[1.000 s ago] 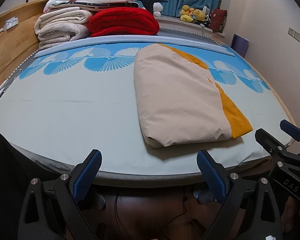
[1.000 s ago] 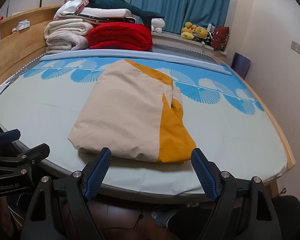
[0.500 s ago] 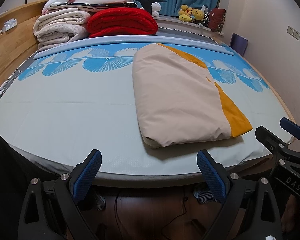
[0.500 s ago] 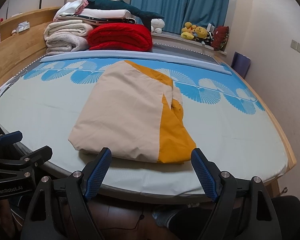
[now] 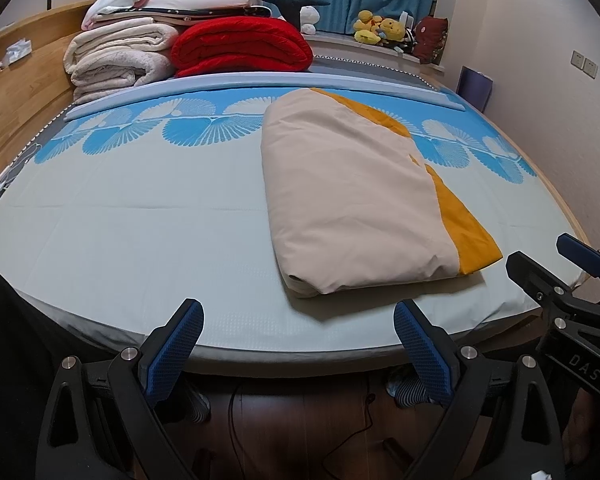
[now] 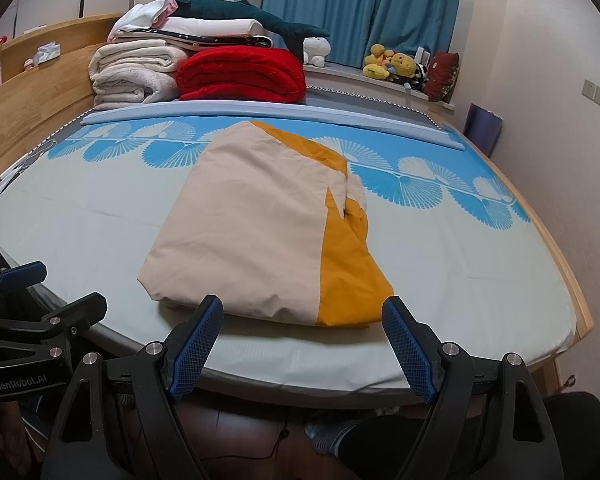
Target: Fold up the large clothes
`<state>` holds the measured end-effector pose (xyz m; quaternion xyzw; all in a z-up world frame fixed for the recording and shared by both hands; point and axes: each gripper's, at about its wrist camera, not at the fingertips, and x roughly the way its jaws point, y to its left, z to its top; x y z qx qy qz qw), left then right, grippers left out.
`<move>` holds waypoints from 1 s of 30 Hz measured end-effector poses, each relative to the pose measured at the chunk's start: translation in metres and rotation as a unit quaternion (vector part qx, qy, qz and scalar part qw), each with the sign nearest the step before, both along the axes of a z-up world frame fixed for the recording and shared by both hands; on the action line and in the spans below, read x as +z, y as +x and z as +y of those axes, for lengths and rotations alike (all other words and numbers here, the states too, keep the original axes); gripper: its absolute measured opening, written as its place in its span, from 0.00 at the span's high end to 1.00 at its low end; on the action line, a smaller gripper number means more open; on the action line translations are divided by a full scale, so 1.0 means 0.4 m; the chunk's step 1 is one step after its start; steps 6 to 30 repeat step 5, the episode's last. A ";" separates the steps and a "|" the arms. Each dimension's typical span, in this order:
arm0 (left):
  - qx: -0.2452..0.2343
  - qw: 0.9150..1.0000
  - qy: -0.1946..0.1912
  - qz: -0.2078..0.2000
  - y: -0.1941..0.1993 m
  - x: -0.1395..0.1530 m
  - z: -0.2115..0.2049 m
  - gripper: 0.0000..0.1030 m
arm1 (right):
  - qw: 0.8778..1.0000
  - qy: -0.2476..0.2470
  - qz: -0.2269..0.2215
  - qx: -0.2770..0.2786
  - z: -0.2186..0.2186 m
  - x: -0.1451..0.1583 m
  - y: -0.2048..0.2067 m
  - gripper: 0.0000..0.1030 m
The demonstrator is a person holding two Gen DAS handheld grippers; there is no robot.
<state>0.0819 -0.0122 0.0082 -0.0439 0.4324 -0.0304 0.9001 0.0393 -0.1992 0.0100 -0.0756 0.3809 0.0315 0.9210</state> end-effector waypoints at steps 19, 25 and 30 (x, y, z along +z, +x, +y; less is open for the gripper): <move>-0.003 1.000 0.003 0.000 0.002 -0.001 -0.007 0.08 | 1.000 0.001 -0.001 0.000 0.000 0.001 0.000 0.20; -0.003 1.000 0.003 0.000 0.002 -0.001 -0.007 0.08 | 1.000 0.001 -0.001 0.000 0.000 0.001 0.000 0.20; -0.003 1.000 0.003 0.000 0.002 -0.001 -0.007 0.08 | 1.000 0.001 -0.001 0.000 0.000 0.001 0.000 0.20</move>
